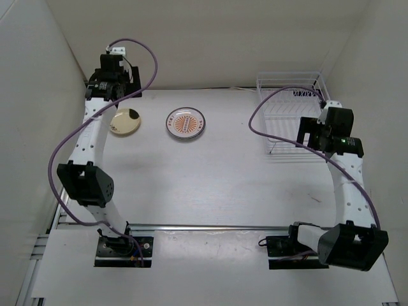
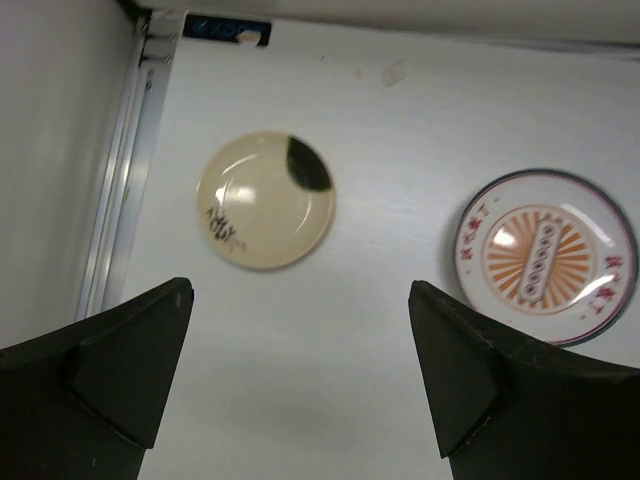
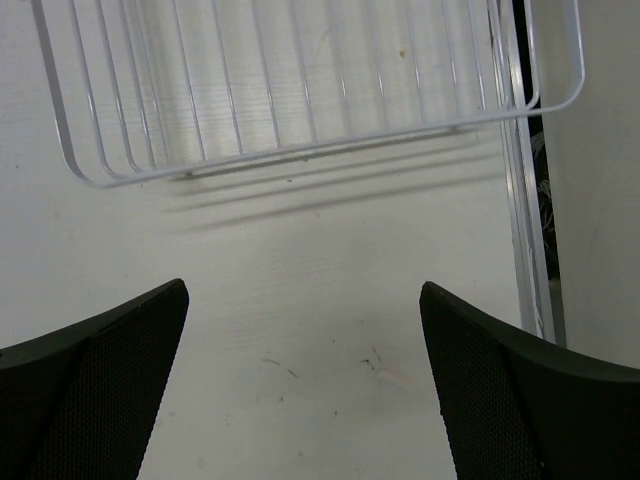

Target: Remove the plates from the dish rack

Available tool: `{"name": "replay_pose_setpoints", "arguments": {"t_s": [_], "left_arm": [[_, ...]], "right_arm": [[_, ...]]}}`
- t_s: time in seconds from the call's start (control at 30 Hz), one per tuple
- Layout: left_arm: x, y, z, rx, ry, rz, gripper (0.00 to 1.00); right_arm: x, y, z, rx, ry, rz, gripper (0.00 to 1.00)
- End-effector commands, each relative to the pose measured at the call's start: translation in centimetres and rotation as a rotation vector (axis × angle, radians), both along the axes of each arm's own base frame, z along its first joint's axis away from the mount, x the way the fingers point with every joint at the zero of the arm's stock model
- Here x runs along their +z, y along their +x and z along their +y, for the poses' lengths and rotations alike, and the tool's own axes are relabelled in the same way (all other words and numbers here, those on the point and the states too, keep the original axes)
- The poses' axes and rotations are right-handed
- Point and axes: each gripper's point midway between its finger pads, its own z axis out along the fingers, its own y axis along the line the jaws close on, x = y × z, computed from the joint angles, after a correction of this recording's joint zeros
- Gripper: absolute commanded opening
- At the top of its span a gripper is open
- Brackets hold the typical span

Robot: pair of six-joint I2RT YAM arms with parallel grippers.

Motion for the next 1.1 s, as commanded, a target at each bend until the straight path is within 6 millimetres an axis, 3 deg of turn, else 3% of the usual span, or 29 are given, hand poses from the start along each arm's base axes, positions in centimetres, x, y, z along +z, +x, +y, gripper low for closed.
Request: {"name": "replay_pose_setpoints", "arguments": {"t_s": [0.0,0.07,0.13,0.2,0.23,0.27,0.3,0.33,0.4,0.43,0.5,0.53,0.6,0.67,0.77,0.83,0.9,1.07], "left_arm": [[-4.8,-3.6,2.6,0.096,0.099,0.151,1.0],[-4.5,-5.4,3.0,0.098,0.093,0.156,1.0],[-6.1,-7.2,2.5,0.083,0.058,0.2,1.0],[-5.8,-9.0,2.9,0.084,0.015,0.188,1.0],[-7.7,-10.3,2.7,0.075,-0.011,0.234,1.0],[-8.1,-11.1,2.8,0.075,-0.01,0.243,1.0],[-7.3,-12.4,3.5,0.096,-0.007,0.22,1.0],[-8.7,-13.9,4.3,0.109,0.003,0.255,1.0],[-7.4,-16.4,6.5,0.164,0.001,0.205,1.0],[-8.7,-17.7,6.6,0.162,-0.026,0.228,1.0],[-8.3,-20.4,8.3,0.213,-0.074,0.19,1.0],[-10.1,-21.6,8.2,0.211,-0.114,0.221,1.0],[-10.0,-23.7,9.9,0.281,-0.14,0.183,1.0],[-10.7,-25.1,10.1,0.289,-0.161,0.175,1.0],[-9.7,-26.4,11.1,0.334,-0.14,0.098,1.0],[-9.2,-27.3,11.7,0.369,-0.133,0.065,1.0],[-9.2,-27.9,11.5,0.358,-0.115,0.062,1.0],[-8.5,-29.1,10.8,0.343,-0.1,0.018,1.0]], "right_arm": [[0.8,-1.4,-1.1,-0.061,-0.036,-0.049,1.0],[0.1,-2.7,-1.3,-0.069,-0.054,-0.029,1.0],[-0.3,-3.8,-1.6,-0.062,-0.072,-0.01,1.0],[0.1,-4.0,-1.8,-0.065,-0.089,-0.019,1.0],[0.4,-4.1,-1.8,-0.065,-0.091,-0.03,1.0],[0.4,-4.2,-2.1,-0.068,-0.097,-0.028,1.0],[0.6,-4.3,-2.1,-0.069,-0.099,-0.037,1.0],[0.9,-4.4,-1.9,-0.062,-0.094,-0.049,1.0],[0.2,-4.7,-1.6,-0.049,-0.082,-0.04,1.0],[0.5,-4.8,-1.3,-0.054,-0.061,-0.066,1.0],[0.2,-5.2,-0.1,-0.024,-0.01,-0.08,1.0],[0.1,-5.4,0.4,-0.012,0.013,-0.086,1.0],[0.4,-5.7,1.2,0.005,0.048,-0.107,1.0],[0.4,-6.0,2.0,0.016,0.089,-0.121,1.0],[1.4,-6.6,2.6,0.016,0.117,-0.207,1.0],[1.0,-7.2,2.9,0.021,0.13,-0.214,1.0],[1.4,-7.9,3.2,0.03,0.132,-0.238,1.0],[-0.1,-10.2,3.1,0.036,0.092,-0.22,1.0]]}}
